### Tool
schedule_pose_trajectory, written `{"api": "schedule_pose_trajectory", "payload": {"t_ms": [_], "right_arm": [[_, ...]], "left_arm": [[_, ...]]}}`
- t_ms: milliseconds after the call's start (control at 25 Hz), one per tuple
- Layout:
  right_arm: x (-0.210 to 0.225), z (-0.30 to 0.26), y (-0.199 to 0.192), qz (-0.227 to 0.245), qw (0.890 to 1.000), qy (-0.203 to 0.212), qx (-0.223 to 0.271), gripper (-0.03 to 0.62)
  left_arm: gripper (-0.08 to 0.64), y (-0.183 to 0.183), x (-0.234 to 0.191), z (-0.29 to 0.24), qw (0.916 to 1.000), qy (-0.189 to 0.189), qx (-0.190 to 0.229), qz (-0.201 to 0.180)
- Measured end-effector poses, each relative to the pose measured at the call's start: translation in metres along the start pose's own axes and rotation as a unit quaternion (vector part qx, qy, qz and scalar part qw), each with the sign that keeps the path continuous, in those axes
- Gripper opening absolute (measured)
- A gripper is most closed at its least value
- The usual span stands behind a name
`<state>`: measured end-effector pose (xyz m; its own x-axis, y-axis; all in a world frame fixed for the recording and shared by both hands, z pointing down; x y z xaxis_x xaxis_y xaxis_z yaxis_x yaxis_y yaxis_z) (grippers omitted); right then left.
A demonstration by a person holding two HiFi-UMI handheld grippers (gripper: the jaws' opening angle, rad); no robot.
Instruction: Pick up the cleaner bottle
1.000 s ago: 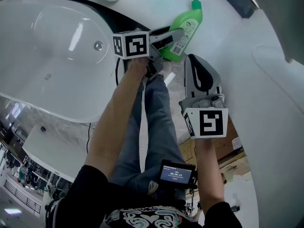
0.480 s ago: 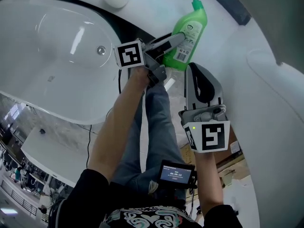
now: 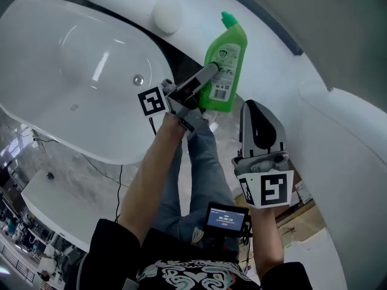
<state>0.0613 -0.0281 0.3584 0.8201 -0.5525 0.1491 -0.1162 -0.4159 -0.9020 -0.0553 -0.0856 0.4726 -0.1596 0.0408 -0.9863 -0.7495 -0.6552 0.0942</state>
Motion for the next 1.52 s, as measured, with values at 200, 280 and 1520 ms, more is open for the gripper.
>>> {"api": "schedule_pose_trajectory", "payload": {"t_ms": [200, 280, 1520], "right_arm": [[0.025, 0.002, -0.021, -0.020, 1.000, -0.014, 0.009, 0.028], [0.031, 0.002, -0.028, -0.023, 1.000, -0.018, 0.011, 0.028], [0.084, -0.028, -0.079, -0.117, 0.988, -0.051, 0.090, 0.028]], "left_arm": [[0.179, -0.004, -0.002, 0.000, 0.9995, -0.022, 0.016, 0.014], [0.179, -0.006, -0.002, 0.001, 0.9994, -0.023, 0.016, 0.020], [0.180, -0.008, -0.008, 0.000, 0.9981, -0.029, 0.035, 0.042]]}}
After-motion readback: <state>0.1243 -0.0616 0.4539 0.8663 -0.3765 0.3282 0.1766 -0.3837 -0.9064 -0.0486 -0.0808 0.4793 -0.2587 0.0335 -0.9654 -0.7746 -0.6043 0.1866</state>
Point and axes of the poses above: the fingertips, and each gripper's own axes: z backward along the fingers, x to its right, y out of its top, the point moved 4 cm from there along z, backward along the fingers, and after that the axes turned 1 degree about z, right-handed, at the moved point
